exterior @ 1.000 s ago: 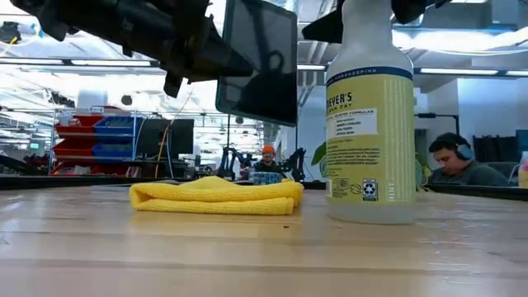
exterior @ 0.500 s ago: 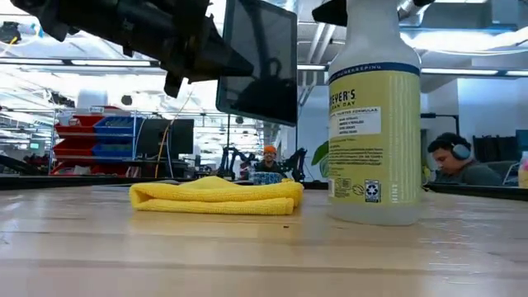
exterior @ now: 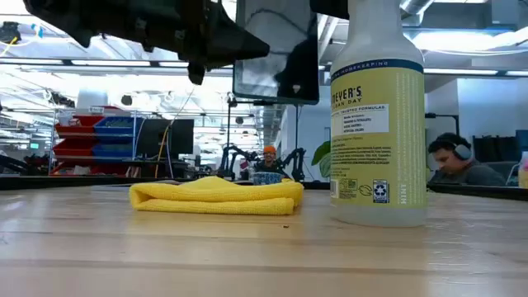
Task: Clean tablet
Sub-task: Spray the front of the tablet using the cleaning bottle
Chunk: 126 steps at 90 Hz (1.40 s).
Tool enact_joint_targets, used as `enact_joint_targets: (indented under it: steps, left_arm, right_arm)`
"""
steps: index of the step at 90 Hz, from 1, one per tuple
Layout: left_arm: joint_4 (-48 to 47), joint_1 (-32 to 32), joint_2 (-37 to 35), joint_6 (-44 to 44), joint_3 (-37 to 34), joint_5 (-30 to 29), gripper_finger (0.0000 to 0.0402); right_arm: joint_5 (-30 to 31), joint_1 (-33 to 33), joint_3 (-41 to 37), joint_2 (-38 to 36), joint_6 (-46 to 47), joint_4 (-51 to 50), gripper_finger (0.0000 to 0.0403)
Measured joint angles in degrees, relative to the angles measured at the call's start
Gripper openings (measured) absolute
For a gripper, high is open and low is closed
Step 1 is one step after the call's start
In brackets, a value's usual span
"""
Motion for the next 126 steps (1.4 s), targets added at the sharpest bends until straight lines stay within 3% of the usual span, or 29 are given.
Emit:
enact_joint_targets:
  steps: [62, 86, 96, 109, 126]
  left_arm:
    - [1.8, 0.2, 0.0, 0.6, 0.0, 2.2, 0.0009]
    - [1.5, 0.2, 0.0, 0.5, 0.0, 2.1, 0.0009]
    - [1.4, 0.2, 0.0, 0.5, 0.0, 2.1, 0.0009]
    - [1.4, 0.2, 0.0, 0.5, 0.0, 2.1, 0.0009]
    - [1.1, 0.2, 0.0, 0.5, 0.0, 2.1, 0.0009]
  right_arm:
    - [-4.4, -0.5, 0.0, 0.0, 2.1, -1.4, 0.0304]
    - [-5.1, -1.3, 0.0, -0.1, 4.3, -2.5, 0.0210]
    - [-5.0, -1.3, 0.0, -0.1, 4.2, -2.7, 0.0190]
    - [-5.1, -1.3, 0.1, -0.1, 4.2, -3.6, 0.0194]
    - [-6.5, -1.2, 0.1, -0.2, 3.9, -5.8, 0.0251]
